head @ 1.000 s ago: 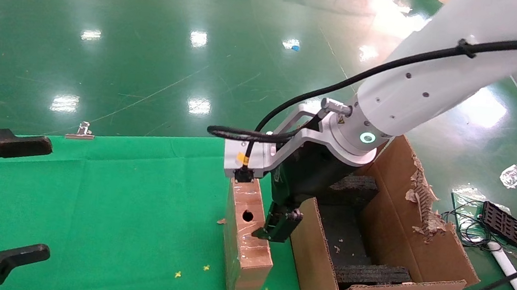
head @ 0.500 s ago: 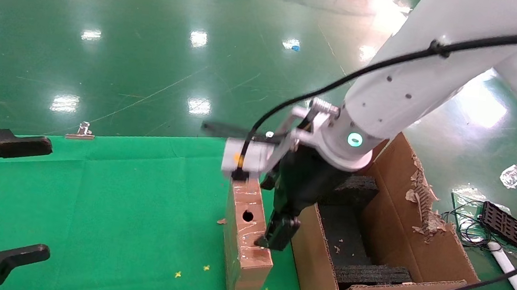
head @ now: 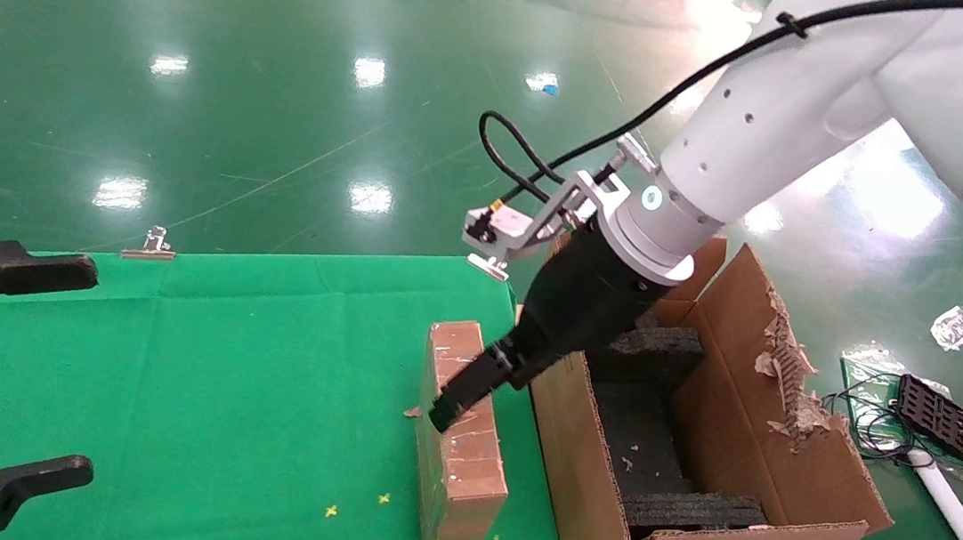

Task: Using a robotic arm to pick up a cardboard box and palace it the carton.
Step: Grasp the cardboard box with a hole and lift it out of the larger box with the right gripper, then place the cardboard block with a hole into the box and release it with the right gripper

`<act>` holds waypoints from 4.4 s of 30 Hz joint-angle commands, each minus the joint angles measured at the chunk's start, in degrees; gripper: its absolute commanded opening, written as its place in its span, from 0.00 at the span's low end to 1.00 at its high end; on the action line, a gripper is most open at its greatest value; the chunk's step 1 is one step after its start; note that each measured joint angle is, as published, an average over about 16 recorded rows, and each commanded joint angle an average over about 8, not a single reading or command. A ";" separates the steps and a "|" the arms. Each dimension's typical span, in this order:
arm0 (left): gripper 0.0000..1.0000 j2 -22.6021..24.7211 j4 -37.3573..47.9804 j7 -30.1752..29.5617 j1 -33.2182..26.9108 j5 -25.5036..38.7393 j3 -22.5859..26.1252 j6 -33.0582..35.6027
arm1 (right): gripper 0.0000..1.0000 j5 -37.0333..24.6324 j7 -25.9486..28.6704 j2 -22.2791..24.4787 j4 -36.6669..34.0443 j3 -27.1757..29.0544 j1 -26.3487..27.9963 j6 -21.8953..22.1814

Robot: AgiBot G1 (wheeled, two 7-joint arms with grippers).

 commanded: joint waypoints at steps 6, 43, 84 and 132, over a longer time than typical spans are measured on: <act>1.00 -0.01 0.00 0.01 -0.01 -0.02 0.03 -0.01 | 1.00 2.25 -1.73 -3.65 -6.66 -2.47 -1.52 0.21; 0.00 -0.07 0.00 0.09 -0.04 -0.12 0.17 -0.08 | 0.00 3.48 -5.11 -7.62 -8.85 -12.69 -1.00 1.10; 1.00 -0.13 0.00 0.16 -0.07 -0.22 0.32 -0.14 | 0.00 -3.20 -18.41 18.61 -27.88 -11.82 15.60 3.30; 1.00 -0.20 0.00 0.25 -0.11 -0.34 0.49 -0.21 | 0.01 0.13 -18.71 11.48 -40.65 -10.86 -14.29 20.32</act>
